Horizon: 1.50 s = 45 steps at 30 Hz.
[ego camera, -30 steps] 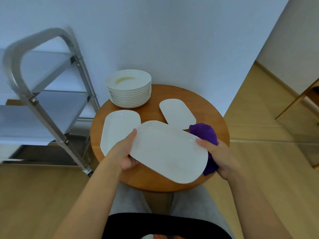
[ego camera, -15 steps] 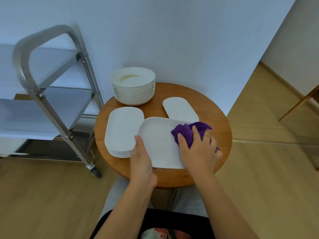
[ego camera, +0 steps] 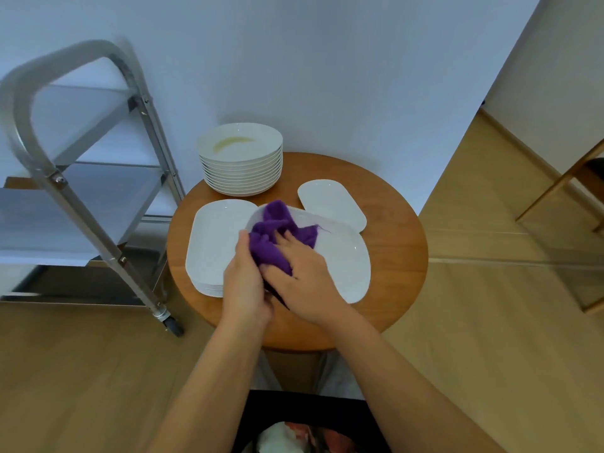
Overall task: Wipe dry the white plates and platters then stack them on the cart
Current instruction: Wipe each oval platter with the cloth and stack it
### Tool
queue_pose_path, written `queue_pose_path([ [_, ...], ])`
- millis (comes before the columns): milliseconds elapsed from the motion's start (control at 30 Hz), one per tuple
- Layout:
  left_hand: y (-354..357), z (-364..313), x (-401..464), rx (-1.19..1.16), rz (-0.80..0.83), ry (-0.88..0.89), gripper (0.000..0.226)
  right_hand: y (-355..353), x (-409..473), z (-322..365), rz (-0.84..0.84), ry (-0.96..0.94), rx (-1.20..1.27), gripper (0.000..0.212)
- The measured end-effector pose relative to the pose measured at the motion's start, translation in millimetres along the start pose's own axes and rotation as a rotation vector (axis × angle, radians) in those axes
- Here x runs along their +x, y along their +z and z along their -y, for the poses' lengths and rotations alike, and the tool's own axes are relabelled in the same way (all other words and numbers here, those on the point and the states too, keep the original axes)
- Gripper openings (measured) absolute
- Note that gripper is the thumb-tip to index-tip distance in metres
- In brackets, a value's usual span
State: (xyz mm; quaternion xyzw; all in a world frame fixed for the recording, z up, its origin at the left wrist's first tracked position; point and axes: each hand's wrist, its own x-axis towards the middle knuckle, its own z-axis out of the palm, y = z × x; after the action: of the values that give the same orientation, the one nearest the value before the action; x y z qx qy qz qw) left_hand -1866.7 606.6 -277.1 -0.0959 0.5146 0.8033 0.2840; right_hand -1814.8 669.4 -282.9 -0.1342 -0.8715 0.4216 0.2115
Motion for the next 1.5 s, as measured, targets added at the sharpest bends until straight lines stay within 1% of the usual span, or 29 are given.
queue_pose_path([
  [67, -1.7, -5.7, 2.4, -0.049, -0.01, -0.028, 0.035, -0.8, -2.6, -3.5, 0.045, -0.054, -0.017, 0.038],
  [200, -8.4, -4.3, 3.6, -0.016, -0.034, -0.045, 0.027, -10.4, -12.1, -15.2, 0.164, -0.128, -0.06, 0.033],
  [233, -9.1, -5.7, 4.5, -0.01, -0.049, -0.05, 0.027, -13.1, -15.1, -19.5, 0.192, -0.146, -0.08, 0.036],
  [267, -9.6, -8.5, 6.2, -0.003, -0.066, -0.045, 0.026, -17.1, -18.1, -24.3, 0.236, -0.15, -0.118, 0.044],
  [300, -10.3, -13.5, 8.0, 0.0, -0.08, -0.021, 0.023, -22.8, -21.2, -31.1, 0.295, -0.142, -0.19, 0.058],
  [367, -12.8, -25.4, 12.6, 0.026, -0.091, 0.08, 0.019, -37.4, -28.6, -50.3, 0.398, -0.11, -0.462, 0.083],
  [433, -15.2, -34.3, 16.1, 0.107, -0.086, 0.168, 0.02, -51.6, -36.8, -65.2, 0.406, -0.1, -0.737, 0.093],
  [500, -17.0, -36.5, 17.3, 0.161, -0.069, 0.191, 0.022, -57.3, -43.3, -68.0, 0.326, -0.151, -0.851, 0.095],
  [567, -19.4, -35.9, 18.6, 0.18, -0.07, 0.172, 0.023, -57.8, -45.8, -63.8, 0.156, -0.238, -0.897, 0.091],
  [633, -22.8, -38.1, 21.4, 0.158, -0.064, 0.136, 0.024, -57.4, -46.9, -65.7, -0.024, -0.303, -0.933, 0.08],
  [733, -28.6, -42.8, 27.7, 0.155, -0.057, 0.021, 0.024, -58.7, -49.7, -68.2, -0.175, -0.427, -0.907, 0.062],
  [800, -32.8, -47.1, 31.1, 0.123, -0.021, -0.077, 0.028, -59.1, -50.4, -62.7, -0.222, -0.46, -0.837, 0.054],
  [867, -36.6, -53.0, 33.9, 0.077, 0.064, -0.151, 0.032, -60.0, -48.7, -53.1, -0.202, -0.403, -0.698, 0.043],
  [900, -37.5, -56.3, 34.4, 0.087, 0.129, -0.171, 0.036, -61.3, -47.6, -48.1, -0.159, -0.329, -0.583, 0.036],
  [967, -37.7, -59.4, 37.1, 0.179, 0.222, -0.168, 0.048, -67.5, -46.2, -38.4, -0.042, -0.063, -0.228, 0.026],
  [1000, -36.2, -59.0, 37.7, 0.245, 0.22, -0.137, 0.051, -70.8, -46.2, -35.2, 0.005, 0.088, -0.018, 0.029],
  [1033, -34.2, -57.5, 37.2, 0.319, 0.198, -0.082, 0.052, -74.6, -46.2, -33.3, 0.035, 0.199, 0.184, 0.035],
  [1100, -31.7, -52.1, 36.3, 0.429, 0.127, 0.076, 0.051, -81.2, -45.3, -35.5, 0.063, 0.286, 0.479, 0.051],
  [1133, -32.3, -50.1, 36.3, 0.442, 0.107, 0.129, 0.057, -83.7, -44.3, -36.0, 0.074, 0.311, 0.584, 0.057],
  [1167, -33.8, -49.2, 36.1, 0.418, 0.114, 0.146, 0.065, -85.5, -42.9, -36.5, 0.088, 0.334, 0.666, 0.059],
  [1200, -36.5, -49.3, 37.1, 0.355, 0.156, 0.132, 0.069, -87.0, -41.9, -37.5, 0.111, 0.357, 0.737, 0.062],
  [1233, -39.2, -50.1, 39.7, 0.267, 0.227, 0.1, 0.066, -88.4, -40.7, -39.0, 0.141, 0.378, 0.796, 0.065],
  [1267, -41.1, -51.8, 42.3, 0.162, 0.319, 0.056, 0.058, -89.6, -39.8, -40.7, 0.173, 0.398, 0.847, 0.066],
  [1300, -42.9, -54.0, 44.2, 0.072, 0.4, 0.012, 0.051, -91.0, -39.9, -42.7, 0.201, 0.414, 0.888, 0.066],
  [1333, -44.3, -56.3, 44.8, 0.027, 0.459, -0.02, 0.049, -91.9, -40.4, -45.3, 0.22, 0.426, 0.919, 0.063],
  [1367, -45.1, -58.6, 44.6, 0.027, 0.506, -0.039, 0.053, -93.0, -41.3, -48.5, 0.229, 0.433, 0.953, 0.059],
  [1433, -46.2, -61.9, 44.7, 0.106, 0.573, -0.068, 0.064, -96.4, -43.8, -54.0, 0.189, 0.447, 1.055, 0.055],
  [1500, -48.0, -65.1, 44.7, 0.164, 0.585, -0.131, 0.067, -101.7, -45.3, -59.3, 0.134, 0.495, 1.175, 0.055],
])
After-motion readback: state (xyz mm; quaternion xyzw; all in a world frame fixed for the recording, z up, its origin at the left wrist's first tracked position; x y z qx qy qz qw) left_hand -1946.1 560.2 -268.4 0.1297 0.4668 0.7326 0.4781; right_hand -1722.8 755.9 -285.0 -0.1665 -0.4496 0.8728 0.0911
